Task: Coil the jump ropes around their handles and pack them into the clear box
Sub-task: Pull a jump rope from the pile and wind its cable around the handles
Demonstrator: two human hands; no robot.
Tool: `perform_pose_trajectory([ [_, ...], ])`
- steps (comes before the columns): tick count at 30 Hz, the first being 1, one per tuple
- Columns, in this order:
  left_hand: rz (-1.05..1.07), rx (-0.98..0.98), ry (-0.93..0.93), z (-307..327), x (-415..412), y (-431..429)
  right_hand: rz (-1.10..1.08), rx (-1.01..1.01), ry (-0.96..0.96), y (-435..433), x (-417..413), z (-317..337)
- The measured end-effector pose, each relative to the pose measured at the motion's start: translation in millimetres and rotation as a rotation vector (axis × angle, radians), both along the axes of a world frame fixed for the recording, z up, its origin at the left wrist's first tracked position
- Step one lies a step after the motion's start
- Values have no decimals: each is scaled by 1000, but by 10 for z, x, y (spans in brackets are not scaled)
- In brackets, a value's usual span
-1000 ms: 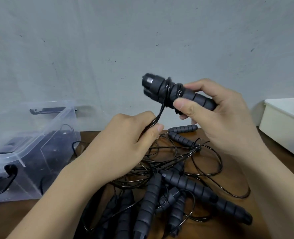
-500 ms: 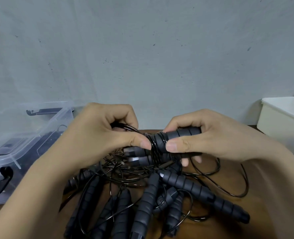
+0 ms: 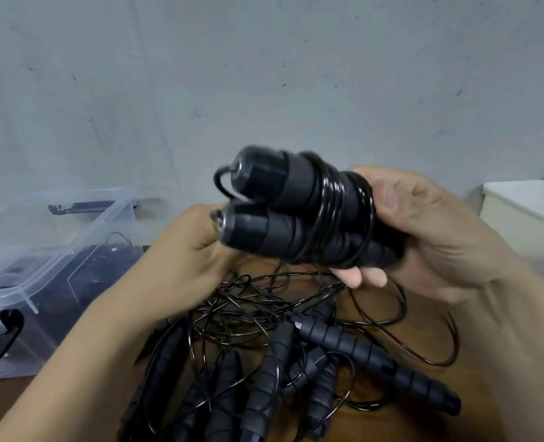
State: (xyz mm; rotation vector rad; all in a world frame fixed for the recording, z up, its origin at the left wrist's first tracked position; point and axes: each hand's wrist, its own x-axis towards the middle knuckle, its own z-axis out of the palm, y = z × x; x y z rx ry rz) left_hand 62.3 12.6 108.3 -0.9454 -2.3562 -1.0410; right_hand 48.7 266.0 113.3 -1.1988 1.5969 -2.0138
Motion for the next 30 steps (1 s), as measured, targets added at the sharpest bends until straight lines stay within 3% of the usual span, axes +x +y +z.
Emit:
perform_pose_trajectory([
  [10,14,-17,-163,-229,-70,172,-514,-125,129,-180,26,-31],
  [16,139,-209,-117,-211,-34,193,-952,67,435,-177,-76,-120],
  [19,183,-268,-34,-179,-29,139,-1091,284,610,-111,-174,-167],
  [27,224,-222,73,-32,-48,-104,-779,824,551,-13,-97,-27],
  [30,187,-171,71,19,-20,-136,-497,851,323,47,-36,51],
])
